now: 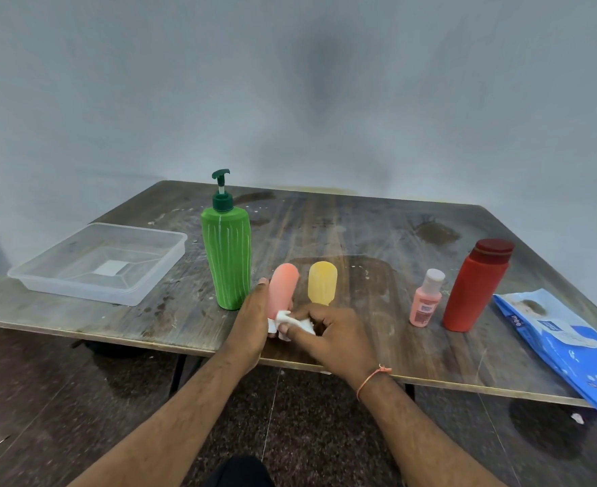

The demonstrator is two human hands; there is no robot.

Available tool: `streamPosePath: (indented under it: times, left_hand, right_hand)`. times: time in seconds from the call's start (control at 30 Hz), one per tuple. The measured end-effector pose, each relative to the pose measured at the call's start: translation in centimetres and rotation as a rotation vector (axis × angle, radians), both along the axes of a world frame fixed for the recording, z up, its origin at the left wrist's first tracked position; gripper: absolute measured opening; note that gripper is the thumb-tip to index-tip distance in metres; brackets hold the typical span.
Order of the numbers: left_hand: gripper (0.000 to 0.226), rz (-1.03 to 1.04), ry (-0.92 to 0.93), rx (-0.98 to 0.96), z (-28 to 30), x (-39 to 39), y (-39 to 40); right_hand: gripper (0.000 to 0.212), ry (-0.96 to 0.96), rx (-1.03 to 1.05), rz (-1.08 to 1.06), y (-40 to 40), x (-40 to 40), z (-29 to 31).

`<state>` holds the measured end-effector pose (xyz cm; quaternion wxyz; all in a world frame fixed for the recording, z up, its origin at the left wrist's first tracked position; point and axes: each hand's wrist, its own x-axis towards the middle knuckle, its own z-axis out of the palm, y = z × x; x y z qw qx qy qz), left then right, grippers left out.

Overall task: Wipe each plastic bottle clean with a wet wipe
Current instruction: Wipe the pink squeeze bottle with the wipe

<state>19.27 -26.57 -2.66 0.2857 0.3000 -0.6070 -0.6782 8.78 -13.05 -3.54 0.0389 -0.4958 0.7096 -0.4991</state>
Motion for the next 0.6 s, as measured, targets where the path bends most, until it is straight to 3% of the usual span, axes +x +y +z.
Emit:
streamPosePath:
  times: [0.17, 0.4, 0.6]
  left_hand:
    - [0.058, -0.021, 0.143, 0.018, 0.6, 0.1, 0.3]
    - [0.026, -0.043, 0.165, -0.007, 1.1, 0.3, 0.5]
    - [0.054, -0.08, 0.163, -0.158, 0.9, 0.4, 1.0]
  right_hand:
    - [0.013, -0.227, -0.115, 0.002, -0.1, -0.5, 0.5]
    - [0.008, -0.229, -0.118, 0.023, 0.3, -0.1, 1.0]
    - [0.014, -0.227, -0.166, 0.022, 0.3, 0.2, 1.2]
